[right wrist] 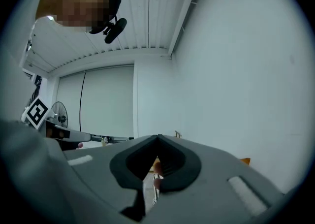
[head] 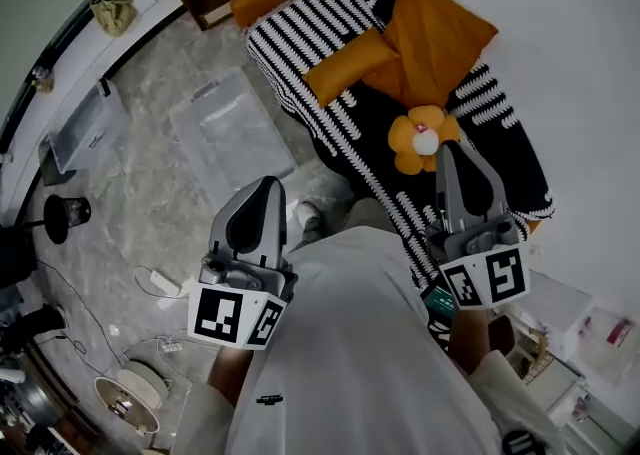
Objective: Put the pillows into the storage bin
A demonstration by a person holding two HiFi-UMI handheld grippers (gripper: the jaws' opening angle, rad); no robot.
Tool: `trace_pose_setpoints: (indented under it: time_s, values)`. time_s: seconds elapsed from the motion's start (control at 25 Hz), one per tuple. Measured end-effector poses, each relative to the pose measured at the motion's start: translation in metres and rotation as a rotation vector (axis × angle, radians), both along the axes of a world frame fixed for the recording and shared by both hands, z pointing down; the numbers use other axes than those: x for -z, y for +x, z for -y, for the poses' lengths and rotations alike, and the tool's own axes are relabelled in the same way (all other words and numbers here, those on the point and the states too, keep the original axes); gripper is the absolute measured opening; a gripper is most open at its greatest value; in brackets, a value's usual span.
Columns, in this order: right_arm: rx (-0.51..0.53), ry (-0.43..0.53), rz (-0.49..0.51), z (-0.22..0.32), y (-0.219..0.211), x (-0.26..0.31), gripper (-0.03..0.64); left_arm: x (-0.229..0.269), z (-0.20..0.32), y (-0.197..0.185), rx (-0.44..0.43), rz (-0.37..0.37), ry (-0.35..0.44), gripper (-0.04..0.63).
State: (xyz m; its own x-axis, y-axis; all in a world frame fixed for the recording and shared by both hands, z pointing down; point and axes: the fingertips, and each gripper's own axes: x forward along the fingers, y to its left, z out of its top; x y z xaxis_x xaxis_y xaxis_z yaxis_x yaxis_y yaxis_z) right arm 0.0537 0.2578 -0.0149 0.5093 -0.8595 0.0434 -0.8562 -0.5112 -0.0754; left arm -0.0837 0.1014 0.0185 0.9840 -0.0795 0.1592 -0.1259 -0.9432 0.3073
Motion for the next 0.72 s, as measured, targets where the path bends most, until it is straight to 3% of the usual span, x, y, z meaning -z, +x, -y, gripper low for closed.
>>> trace_pose_setpoints:
  time_s: [0.16, 0.44, 0.72]
  values:
    - [0.011, -0.049, -0.003, 0.005, 0.002, -0.006, 0.011, -0.008, 0.000, 0.016, -0.038, 0.018, -0.023, 0.002]
    - [-0.015, -0.048, 0.035, -0.001, 0.027, -0.023, 0.011, -0.017, -0.014, 0.052, -0.070, 0.053, -0.047, 0.002]
    - [-0.036, -0.084, 0.039, -0.017, 0.061, -0.046, 0.011, -0.030, -0.022, 0.088, -0.103, 0.093, -0.023, 0.002]
